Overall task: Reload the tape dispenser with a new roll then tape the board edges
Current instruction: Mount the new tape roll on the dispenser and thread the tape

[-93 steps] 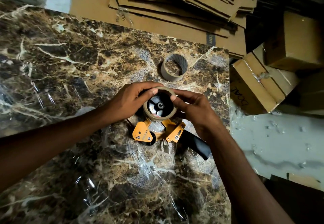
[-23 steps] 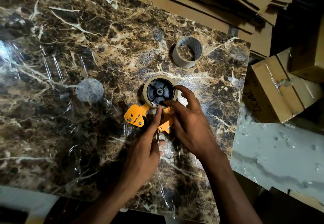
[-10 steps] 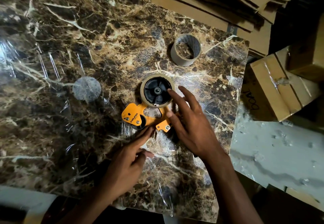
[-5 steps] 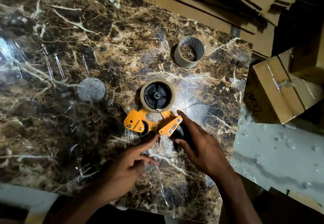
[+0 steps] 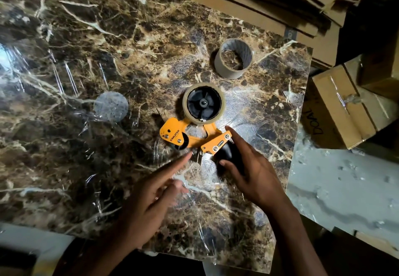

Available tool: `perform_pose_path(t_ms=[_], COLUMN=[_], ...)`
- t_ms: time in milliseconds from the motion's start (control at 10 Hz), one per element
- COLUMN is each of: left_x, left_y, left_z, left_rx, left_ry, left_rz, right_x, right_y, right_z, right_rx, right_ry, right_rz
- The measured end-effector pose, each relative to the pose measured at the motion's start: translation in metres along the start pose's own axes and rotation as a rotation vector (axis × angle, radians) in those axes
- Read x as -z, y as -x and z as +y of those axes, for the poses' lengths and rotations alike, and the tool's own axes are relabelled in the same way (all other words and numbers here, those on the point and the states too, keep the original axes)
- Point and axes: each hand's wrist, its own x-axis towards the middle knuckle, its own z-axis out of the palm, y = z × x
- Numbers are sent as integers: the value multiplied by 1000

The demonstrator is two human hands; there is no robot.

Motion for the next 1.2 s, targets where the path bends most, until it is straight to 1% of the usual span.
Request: perform_pose_path(t_ms=[100,200,300,400,500,600,700,800,900,1000,1100,1200], left_x=[-9,-21,-27,-31,-30,-24,-15,-14,-18,-16,-9,-8], left_y=[-21,-38,-57,-66,-59,-51,-46,-45,-41,-31,-22,-15], left_z=[32,51,59,63,61,53,41,35,28,18,-2,-2], left_rx=[5,118,204,282,290,333,368,359,363,270,68,-101], left_ry=[25,-33,82,179,202,149,187,246,179,-14,-383,-661], left_rz=[-87,-132,-97,-23,-26,-74,-146,-137,-117,-69,-140,-79], right_x=[0,0,1,0,2,7,5,0,0,2,2,3], right_y=[0,-1,0,0,2,-3,0,4,0,2,1,-1], right_z=[-3,-2,-3,-1,-4,-20,-14,4,6,5,8,10], right_rx=[10,15,29,-10,-8,-46,-32,-34,-23,-21,-32,-39], right_ry=[11,35,32,25,23,-163,-116,21,-11,-34,-36,-39], right_rz=[-7,-22,-25,-28,-27,-55,-12,-54,-32,-36,-45,-53])
